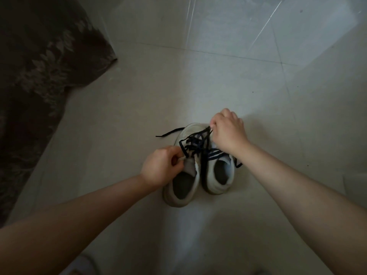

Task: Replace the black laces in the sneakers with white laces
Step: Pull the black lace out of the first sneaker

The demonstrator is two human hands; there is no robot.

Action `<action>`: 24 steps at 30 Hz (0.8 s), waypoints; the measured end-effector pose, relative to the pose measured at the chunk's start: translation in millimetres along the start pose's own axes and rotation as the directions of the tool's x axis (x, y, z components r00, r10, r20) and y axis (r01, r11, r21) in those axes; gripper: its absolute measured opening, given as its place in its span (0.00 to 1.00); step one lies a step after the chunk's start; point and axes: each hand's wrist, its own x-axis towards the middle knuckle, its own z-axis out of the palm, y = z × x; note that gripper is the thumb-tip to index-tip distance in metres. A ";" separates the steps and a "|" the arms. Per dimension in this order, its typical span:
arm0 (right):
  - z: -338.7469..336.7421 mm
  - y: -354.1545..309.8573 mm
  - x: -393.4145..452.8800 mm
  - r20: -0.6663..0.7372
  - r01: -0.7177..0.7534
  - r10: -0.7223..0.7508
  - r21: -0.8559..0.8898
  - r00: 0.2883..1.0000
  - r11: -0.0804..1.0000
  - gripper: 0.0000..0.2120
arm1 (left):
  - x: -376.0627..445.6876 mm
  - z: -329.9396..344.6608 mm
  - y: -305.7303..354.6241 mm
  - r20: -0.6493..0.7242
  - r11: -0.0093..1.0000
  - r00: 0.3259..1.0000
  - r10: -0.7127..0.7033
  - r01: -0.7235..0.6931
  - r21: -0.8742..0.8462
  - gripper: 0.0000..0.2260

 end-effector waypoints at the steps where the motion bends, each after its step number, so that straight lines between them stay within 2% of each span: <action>1: 0.8 -0.1 -1.6 0.038 0.024 -0.024 -0.002 0.999 1.000 0.09 | -0.4 0.8 -1.0 0.007 1.000 1.000 0.002 -0.002 0.006 0.07; 4: 2.4 -10.1 -11.6 0.018 0.221 -0.223 0.069 0.975 0.973 0.09 | 0.4 2.2 -1.7 0.010 0.999 0.999 0.031 -0.032 0.034 0.12; 7: 6.5 -22.2 -17.9 0.130 0.441 -0.442 0.037 0.887 0.897 0.13 | 0.9 1.4 0.8 0.013 0.998 1.000 0.024 -0.025 0.058 0.11; 10: 15.0 -29.5 -19.7 0.181 0.522 -0.511 -0.018 0.840 0.853 0.12 | 0.8 0.7 2.2 -0.006 0.998 0.999 0.037 -0.036 0.047 0.16; 13: 20.6 -36.0 -20.3 0.130 0.579 -0.567 -0.097 0.814 0.809 0.08 | 0.1 -0.7 1.5 0.001 0.999 1.000 0.028 -0.028 0.047 0.15; 14: 20.2 -36.1 -19.5 0.122 0.564 -0.550 -0.156 0.826 0.811 0.10 | -0.1 -1.1 0.4 0.006 0.999 1.000 0.019 -0.019 0.036 0.13; 16: 9.5 -28.6 -10.3 0.024 0.411 -0.417 -0.225 0.909 0.883 0.11 | -0.3 -2.0 -2.0 0.018 1.000 1.000 0.012 -0.012 0.009 0.11; 18: -9.1 -12.7 3.3 -0.099 0.150 -0.168 -0.162 0.981 0.975 0.10 | -1.0 -2.4 -3.2 0.027 1.000 1.000 -0.006 0.006 0.014 0.08; 20: -19.7 3.3 12.2 -0.127 -0.011 0.007 -0.035 0.992 0.999 0.10 | -1.2 -1.2 -3.2 0.025 0.999 1.000 -0.016 0.015 0.038 0.05; 22: -17.8 4.0 7.1 -0.080 0.008 -0.009 -0.018 0.997 1.000 0.10 | -0.8 1.3 -2.4 0.034 0.998 0.999 -0.020 0.018 0.064 0.03; 24: -6.5 -4.7 -5.9 -0.067 0.189 -0.188 0.009 0.980 0.982 0.10 | -0.4 2.5 -1.0 0.044 0.997 0.999 -0.019 0.016 0.071 0.05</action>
